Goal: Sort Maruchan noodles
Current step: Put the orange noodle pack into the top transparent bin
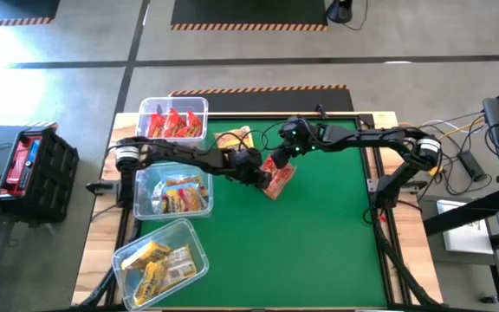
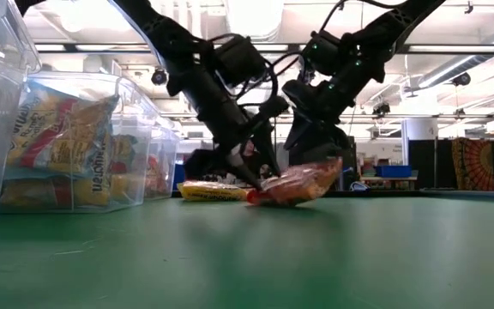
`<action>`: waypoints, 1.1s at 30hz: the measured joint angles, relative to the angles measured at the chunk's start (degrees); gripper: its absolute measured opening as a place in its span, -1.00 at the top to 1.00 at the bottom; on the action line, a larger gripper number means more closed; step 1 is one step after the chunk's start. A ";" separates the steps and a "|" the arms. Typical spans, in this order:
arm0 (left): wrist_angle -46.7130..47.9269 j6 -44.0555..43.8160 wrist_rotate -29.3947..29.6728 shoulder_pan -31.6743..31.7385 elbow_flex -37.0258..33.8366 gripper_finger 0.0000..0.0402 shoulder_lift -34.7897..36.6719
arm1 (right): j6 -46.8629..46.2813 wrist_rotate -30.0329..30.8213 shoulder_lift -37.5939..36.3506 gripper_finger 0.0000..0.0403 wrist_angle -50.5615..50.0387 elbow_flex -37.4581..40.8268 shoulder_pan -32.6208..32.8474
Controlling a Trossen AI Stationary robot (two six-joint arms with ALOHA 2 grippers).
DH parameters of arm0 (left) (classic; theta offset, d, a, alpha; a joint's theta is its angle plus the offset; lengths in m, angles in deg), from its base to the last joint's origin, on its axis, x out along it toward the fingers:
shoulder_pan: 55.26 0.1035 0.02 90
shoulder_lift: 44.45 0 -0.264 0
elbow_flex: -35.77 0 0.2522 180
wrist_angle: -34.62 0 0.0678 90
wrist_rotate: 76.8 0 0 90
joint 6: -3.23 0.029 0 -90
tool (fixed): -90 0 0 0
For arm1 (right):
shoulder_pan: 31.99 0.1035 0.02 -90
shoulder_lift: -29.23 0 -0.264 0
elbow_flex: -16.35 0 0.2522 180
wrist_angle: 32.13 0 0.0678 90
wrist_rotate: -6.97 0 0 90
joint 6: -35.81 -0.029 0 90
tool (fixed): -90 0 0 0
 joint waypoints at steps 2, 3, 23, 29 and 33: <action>0.12 -0.04 0.04 0.16 0.02 0.22 -1.01 | 0.41 -0.05 0.00 0.41 -1.44 -0.02 -0.25; 0.31 -0.08 0.04 0.18 0.02 0.22 -1.48 | 0.42 -0.18 0.00 0.41 -2.13 -0.02 -0.39; -0.33 -0.09 3.08 1.74 0.04 0.22 -3.59 | 2.13 -26.46 -1.31 0.18 -11.87 -3.52 -10.00; -0.80 0.00 3.83 1.76 0.04 0.22 -3.68 | 3.42 -25.70 -1.31 -0.04 -21.14 -3.14 -10.11; -0.96 0.02 4.00 1.82 0.04 0.22 -3.72 | 3.43 -25.69 -1.31 -0.11 -24.90 -2.76 -10.08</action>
